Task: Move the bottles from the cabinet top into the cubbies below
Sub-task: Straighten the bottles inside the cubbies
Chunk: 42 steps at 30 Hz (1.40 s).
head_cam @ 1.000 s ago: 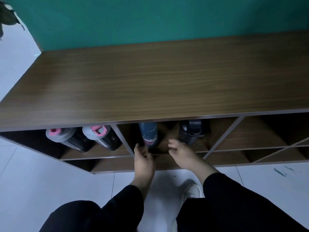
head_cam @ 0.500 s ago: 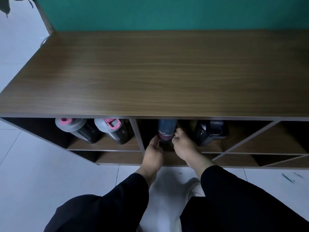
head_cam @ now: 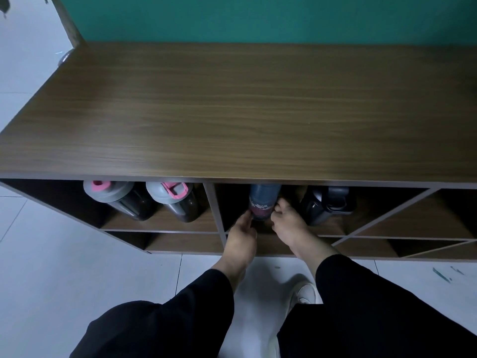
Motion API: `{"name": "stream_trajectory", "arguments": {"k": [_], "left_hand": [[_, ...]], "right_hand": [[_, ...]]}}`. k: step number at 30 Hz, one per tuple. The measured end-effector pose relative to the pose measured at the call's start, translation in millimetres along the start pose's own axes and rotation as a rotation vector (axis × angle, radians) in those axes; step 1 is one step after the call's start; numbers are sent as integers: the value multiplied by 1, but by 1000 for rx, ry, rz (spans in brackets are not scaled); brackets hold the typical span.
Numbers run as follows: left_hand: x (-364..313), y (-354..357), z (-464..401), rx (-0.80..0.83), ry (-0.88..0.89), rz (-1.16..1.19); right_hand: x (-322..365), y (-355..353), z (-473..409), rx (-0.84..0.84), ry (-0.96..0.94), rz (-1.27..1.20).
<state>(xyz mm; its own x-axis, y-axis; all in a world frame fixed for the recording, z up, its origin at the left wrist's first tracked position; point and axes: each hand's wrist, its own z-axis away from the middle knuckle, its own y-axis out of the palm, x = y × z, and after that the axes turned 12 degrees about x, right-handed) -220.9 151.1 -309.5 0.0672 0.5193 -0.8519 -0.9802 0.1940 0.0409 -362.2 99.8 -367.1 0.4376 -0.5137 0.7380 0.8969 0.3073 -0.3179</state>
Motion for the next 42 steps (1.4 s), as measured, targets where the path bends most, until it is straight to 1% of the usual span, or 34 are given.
{"name": "stream_trajectory", "arguments": {"k": [4,7,10,12,13,15,16,17,19,21,23,25,27,29,31,34,36,39,42], "left_hand": [[3,0,-5,22,9,23],[6,-1,-10,63,-20,45],[-2,0,-2,108,-3,19],[-2,-1,2,78,-16,34],[-3,-3,7,53,-39,71],[-9,-10,25,-54,-95,155],[-12,-16,37,-102,-139,227],[-16,-22,50,-120,-201,323],[-16,-40,70,-170,-263,484],[-21,-62,81,-271,-211,602],[-29,-85,83,-405,-139,619],[-33,-107,78,-516,-73,554],[-36,-124,71,-537,-69,392],[-45,-132,71,-504,-70,296],[-53,-135,73,-464,-27,257],[-57,-139,72,-387,22,266],[-53,-146,66,-353,24,259],[-50,-156,56,-285,21,258],[-46,-164,47,-261,38,284]], "right_hand": [[22,3,25,19,-24,-12],[21,3,24,20,-13,1],[19,0,20,19,-34,18],[33,0,40,-13,-4,110],[38,-2,48,-46,23,212],[44,-4,65,-112,68,353],[47,-3,73,-108,78,346],[52,1,84,-54,100,296],[61,14,104,154,153,240],[75,37,127,351,91,268],[90,67,144,421,-9,262],[105,97,150,406,-117,219],[119,123,146,374,-134,143],[131,141,134,324,-120,73],[141,153,116,271,-100,23],[154,162,89,182,-83,-85],[159,166,73,134,-97,-139],[159,173,60,81,-89,-155],[160,181,63,4,-101,-194]]}}
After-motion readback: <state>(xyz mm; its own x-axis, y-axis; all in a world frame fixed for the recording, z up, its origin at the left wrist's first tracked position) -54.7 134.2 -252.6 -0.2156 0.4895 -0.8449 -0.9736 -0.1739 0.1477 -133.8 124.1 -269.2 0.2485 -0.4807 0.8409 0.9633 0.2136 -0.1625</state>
